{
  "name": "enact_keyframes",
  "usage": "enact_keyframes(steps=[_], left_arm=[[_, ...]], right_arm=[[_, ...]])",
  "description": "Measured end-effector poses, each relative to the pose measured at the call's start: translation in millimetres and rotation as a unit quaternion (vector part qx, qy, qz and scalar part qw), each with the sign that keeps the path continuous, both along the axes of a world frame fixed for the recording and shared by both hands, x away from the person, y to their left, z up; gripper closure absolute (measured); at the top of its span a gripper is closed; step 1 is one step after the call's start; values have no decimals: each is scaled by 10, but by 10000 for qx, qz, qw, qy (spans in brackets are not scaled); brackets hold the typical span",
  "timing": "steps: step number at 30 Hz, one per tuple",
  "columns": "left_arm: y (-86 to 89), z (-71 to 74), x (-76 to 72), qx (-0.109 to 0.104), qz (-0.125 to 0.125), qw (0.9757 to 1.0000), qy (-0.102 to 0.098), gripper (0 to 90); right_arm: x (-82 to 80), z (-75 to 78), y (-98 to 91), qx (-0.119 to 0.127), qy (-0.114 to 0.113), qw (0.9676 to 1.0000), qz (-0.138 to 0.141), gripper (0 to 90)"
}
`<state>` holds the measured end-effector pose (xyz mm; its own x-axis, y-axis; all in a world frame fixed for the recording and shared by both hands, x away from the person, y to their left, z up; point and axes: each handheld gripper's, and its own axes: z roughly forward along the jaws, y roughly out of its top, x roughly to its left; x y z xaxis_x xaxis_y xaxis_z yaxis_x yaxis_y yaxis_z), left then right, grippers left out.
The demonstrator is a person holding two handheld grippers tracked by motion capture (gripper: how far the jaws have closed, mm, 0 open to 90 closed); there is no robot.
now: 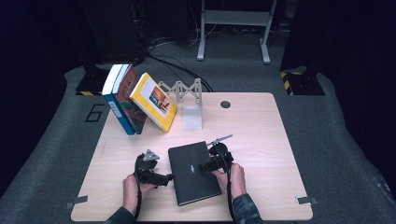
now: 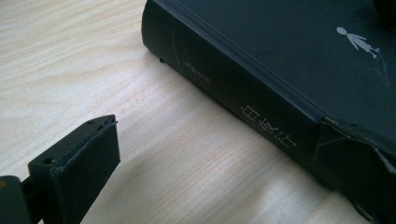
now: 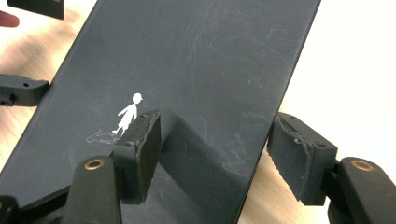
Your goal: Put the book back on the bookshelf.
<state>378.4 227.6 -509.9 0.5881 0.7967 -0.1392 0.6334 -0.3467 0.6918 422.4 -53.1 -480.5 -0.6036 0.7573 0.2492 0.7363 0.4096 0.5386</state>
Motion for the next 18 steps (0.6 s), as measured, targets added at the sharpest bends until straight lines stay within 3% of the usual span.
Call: enact_keyframes(steps=[13, 18], left_arm=[[-10, 2, 3, 42, 47, 10000, 19, 2], [-21, -1, 6, -17, 97, 9999, 38, 2]], right_arm=[[152, 0, 45, -53, -100, 9998, 143, 363], [188, 13, 66, -61, -37, 9998, 169, 364]])
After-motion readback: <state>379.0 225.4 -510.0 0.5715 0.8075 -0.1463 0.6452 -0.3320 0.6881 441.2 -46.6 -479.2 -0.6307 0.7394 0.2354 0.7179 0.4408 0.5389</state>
